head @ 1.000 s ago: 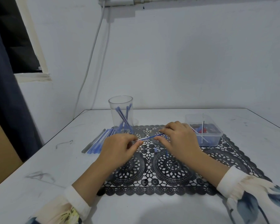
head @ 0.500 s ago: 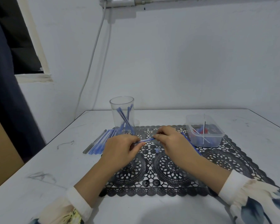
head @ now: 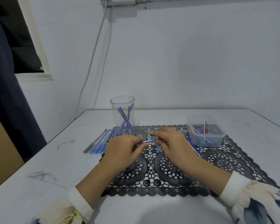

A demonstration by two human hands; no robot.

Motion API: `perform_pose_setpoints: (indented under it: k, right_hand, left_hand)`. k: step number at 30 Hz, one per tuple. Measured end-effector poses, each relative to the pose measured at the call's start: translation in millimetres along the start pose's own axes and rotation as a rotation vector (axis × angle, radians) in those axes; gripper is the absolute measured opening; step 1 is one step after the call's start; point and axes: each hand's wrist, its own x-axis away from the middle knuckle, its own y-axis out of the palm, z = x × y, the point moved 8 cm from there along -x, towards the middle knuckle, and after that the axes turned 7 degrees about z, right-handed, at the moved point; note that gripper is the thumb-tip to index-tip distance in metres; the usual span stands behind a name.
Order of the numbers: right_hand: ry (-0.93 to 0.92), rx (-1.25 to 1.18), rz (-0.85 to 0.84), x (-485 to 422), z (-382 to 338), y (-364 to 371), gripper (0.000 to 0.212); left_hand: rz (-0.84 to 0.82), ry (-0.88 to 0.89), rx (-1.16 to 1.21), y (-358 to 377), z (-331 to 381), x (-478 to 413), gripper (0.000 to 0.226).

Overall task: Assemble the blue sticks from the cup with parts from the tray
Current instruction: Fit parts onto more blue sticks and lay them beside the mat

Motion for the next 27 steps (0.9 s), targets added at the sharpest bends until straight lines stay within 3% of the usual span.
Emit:
perform_pose_setpoints:
  k: [8, 14, 20, 27]
  right_hand:
    - [0.021, -0.061, -0.068, -1.0, -2.2, 2.5, 0.042]
    - [0.185, -0.058, -0.111, -0.1, 19.9, 6.5, 0.023]
    - [0.091, 0.141, -0.358, 9.6, 25.1, 31.4, 0.022]
    - [-0.001, 0.19, -0.49, 14.1, 19.0, 42.2, 0.026]
  left_hand:
    - [0.014, -0.009, -0.001, -0.7, -1.8, -0.3, 0.035]
    - [-0.02, -0.047, -0.008, 2.2, -8.1, 0.7, 0.032]
    - [-0.026, -0.078, -0.016, 0.8, -9.6, 0.0, 0.03]
    - [-0.043, -0.091, -0.01, 1.6, -9.9, 0.7, 0.03]
